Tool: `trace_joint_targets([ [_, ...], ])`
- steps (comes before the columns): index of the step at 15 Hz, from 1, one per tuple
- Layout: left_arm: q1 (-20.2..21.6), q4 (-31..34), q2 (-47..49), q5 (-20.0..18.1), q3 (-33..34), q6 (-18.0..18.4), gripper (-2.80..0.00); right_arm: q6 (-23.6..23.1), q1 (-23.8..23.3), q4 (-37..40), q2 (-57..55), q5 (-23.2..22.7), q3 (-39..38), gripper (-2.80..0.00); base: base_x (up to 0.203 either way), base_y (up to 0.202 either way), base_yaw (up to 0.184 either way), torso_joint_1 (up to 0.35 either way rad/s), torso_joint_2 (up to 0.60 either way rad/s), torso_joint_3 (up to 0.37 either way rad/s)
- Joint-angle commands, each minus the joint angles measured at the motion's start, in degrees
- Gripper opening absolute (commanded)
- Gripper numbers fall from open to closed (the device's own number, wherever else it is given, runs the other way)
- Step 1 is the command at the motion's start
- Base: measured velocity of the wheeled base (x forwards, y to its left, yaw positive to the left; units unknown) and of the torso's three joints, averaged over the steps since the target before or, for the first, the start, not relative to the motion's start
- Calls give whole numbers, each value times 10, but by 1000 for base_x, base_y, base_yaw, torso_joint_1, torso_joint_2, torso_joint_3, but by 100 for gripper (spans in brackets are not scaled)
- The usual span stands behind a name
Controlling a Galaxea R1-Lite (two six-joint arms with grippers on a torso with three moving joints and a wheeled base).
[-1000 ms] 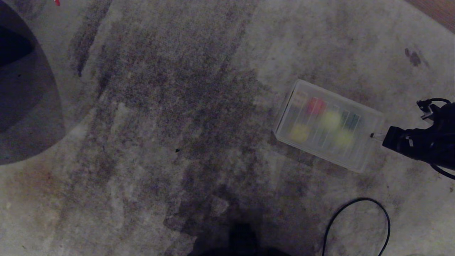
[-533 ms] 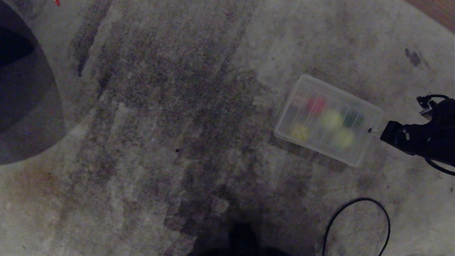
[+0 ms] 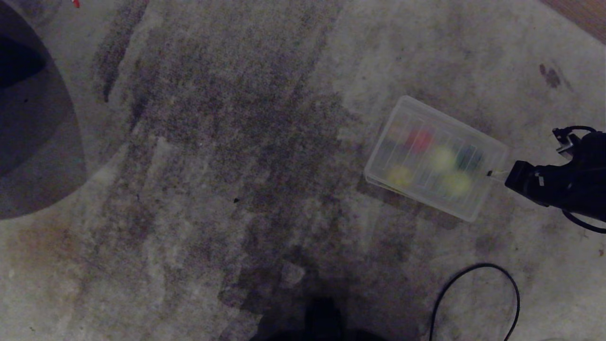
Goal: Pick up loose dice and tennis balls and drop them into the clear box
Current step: Close the lid
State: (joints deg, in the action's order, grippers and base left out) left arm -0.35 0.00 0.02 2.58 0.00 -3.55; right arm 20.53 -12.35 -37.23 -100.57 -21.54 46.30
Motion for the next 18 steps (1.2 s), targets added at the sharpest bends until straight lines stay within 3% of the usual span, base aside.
trace_joint_targets([
  [1,0,0,1,1,1,-1,-280,-3,0,13,6,-11,0,-280,0,0,0,0,0,0],
  [7,0,0,1,1,1,-1,-280,-29,-7,67,13,-31,-1,-280,0,0,0,0,0,0],
  [8,0,0,1,1,1,-1,-280,-34,-7,66,13,-31,0,0,0,0,0,0,0,0],
  [12,0,0,1,1,1,-1,-280,-113,-24,66,14,-31,0,0,0,0,0,0,0,0],
  [18,0,0,1,1,1,-1,-280,-127,-42,118,60,-34,0,0,0,0,0,0,0,0],
])
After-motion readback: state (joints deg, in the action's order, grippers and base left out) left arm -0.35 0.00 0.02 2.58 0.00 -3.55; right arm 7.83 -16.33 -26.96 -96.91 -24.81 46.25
